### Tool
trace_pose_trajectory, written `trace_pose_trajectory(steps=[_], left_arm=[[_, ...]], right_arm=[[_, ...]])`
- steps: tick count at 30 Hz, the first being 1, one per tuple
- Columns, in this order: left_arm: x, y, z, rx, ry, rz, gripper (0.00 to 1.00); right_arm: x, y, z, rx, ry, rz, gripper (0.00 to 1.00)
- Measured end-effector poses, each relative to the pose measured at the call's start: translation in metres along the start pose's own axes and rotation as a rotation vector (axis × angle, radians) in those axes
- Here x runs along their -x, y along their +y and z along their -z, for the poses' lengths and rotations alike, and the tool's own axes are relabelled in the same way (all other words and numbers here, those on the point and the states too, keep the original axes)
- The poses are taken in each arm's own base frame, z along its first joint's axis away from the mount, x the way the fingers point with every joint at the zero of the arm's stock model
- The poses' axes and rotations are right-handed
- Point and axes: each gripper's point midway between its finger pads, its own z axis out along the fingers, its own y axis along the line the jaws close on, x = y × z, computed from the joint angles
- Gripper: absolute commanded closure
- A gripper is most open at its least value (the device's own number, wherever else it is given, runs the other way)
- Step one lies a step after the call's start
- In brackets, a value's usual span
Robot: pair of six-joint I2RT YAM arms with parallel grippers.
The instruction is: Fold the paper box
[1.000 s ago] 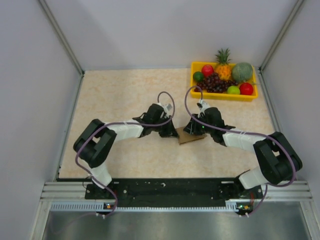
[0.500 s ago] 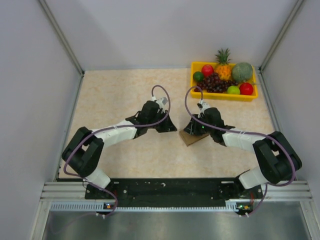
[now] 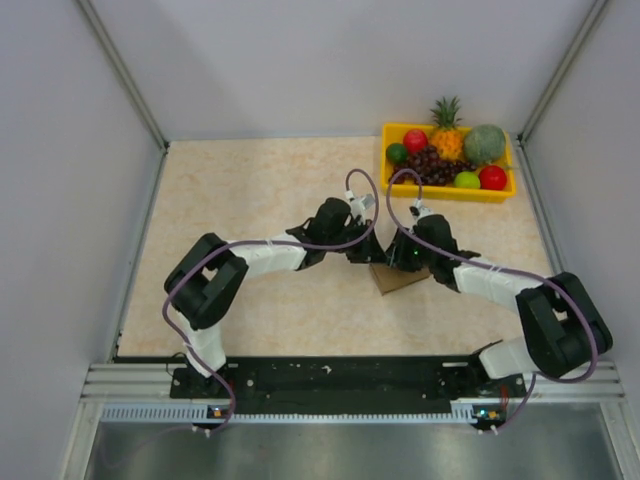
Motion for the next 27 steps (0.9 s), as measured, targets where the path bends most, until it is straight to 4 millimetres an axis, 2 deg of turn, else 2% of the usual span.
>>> trace_pose_trajectory(steps=[8,9,10,15,18,19,22,27], left_arm=[[0.000,0.003,-0.020,-0.001,-0.003,-0.028,0.93],[-0.004,0.004,-0.020,0.005,0.010,-0.024,0.92],[-0.008,0.005,-0.020,0.012,0.024,-0.022,0.92],[-0.027,0.008,-0.022,0.036,0.081,-0.033,0.86],[-0.034,0.013,-0.021,0.058,0.102,-0.043,0.82],[-0.035,0.015,-0.020,0.070,0.106,-0.046,0.78],[-0.036,0.017,-0.014,0.096,0.109,-0.054,0.72],[-0.026,0.005,0.002,0.091,0.074,-0.087,0.67]], right_arm=[[0.002,-0.027,0.025,-0.084,0.039,-0.111,0.61],[0.007,-0.029,0.027,-0.091,0.033,-0.124,0.59],[0.014,-0.031,0.029,-0.093,0.020,-0.134,0.50],[0.044,-0.031,0.044,-0.091,-0.058,-0.120,0.40],[0.055,-0.031,0.054,-0.093,-0.080,-0.109,0.32],[0.057,-0.035,0.056,-0.101,-0.086,-0.110,0.26],[0.056,-0.050,0.065,-0.152,-0.082,-0.127,0.17],[0.050,-0.067,0.076,-0.207,-0.066,-0.150,0.15]])
